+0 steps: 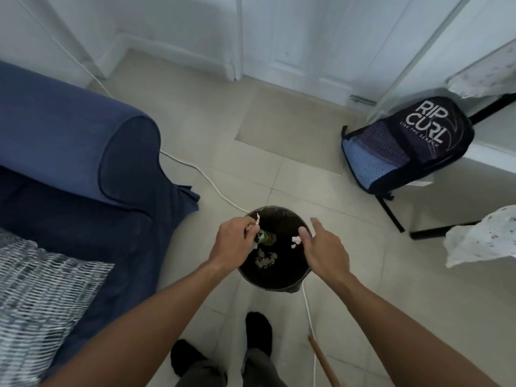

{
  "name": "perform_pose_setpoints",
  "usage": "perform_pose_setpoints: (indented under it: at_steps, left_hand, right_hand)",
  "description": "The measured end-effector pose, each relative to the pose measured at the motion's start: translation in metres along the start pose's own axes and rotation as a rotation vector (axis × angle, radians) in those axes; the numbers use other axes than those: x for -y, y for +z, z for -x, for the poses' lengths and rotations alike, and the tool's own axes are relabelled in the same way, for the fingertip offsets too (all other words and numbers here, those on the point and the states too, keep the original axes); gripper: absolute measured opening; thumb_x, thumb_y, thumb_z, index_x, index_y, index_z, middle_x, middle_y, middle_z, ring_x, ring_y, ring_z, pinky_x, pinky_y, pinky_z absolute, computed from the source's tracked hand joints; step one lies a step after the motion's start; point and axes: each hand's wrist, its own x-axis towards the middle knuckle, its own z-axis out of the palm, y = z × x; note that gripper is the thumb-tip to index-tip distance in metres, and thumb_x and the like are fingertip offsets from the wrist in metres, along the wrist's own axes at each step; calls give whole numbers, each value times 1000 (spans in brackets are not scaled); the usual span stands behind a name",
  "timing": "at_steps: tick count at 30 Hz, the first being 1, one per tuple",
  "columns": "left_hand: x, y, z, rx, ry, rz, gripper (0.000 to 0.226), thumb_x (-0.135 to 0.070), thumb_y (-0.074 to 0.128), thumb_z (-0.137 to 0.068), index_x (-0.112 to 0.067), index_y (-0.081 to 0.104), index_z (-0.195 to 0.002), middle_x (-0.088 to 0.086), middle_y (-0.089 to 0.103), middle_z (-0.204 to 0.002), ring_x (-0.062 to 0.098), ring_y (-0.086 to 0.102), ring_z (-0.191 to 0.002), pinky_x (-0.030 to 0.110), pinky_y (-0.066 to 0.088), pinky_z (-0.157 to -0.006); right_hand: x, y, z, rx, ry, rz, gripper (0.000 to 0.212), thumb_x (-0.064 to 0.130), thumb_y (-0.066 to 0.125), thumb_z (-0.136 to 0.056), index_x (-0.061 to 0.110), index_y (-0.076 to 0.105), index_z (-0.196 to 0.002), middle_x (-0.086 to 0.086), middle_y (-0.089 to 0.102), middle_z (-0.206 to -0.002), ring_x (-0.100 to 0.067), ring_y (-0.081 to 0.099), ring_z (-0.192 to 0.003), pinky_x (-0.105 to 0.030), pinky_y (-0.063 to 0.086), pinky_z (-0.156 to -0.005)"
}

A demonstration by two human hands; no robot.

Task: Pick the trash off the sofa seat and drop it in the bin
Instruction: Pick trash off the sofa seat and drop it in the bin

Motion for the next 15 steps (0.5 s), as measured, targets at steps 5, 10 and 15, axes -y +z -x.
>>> perform_pose_setpoints:
  at_steps: [5, 10, 15]
  left_hand:
    - [-4, 8, 3, 32, 9, -22, 15, -26, 59, -96, -17, 70, -96, -2, 67, -84, 15, 59, -77, 31, 50, -72]
    - [-6, 8, 2, 219, -96, -286, 39, -53, 45, -96, -34, 62, -125, 1, 59, -117, 27, 46, -114, 42, 41, -93]
    - [1, 8, 2, 326, -160, -500, 83, -82, 22, -83, -40, 9, -154, 8, -6, -165, 35, -16, -148, 62, 2, -114]
  right_hand:
    - [-9, -8, -4, -26, 44, 56, 76, 74, 12, -94, 32, 13, -157, -12, 42, -152, -34, 37, -137, -56, 38, -105]
    - [-12, -18, -12, -61, 21, 73, 85, 80, 7, -88, 33, 10, -158, -10, 23, -164, -33, 20, -149, -59, 29, -113]
    - [-10, -23, -18, -74, -9, 91, 88, 82, 6, -86, 32, 9, -158, -10, 17, -166, -32, 13, -151, -59, 25, -116]
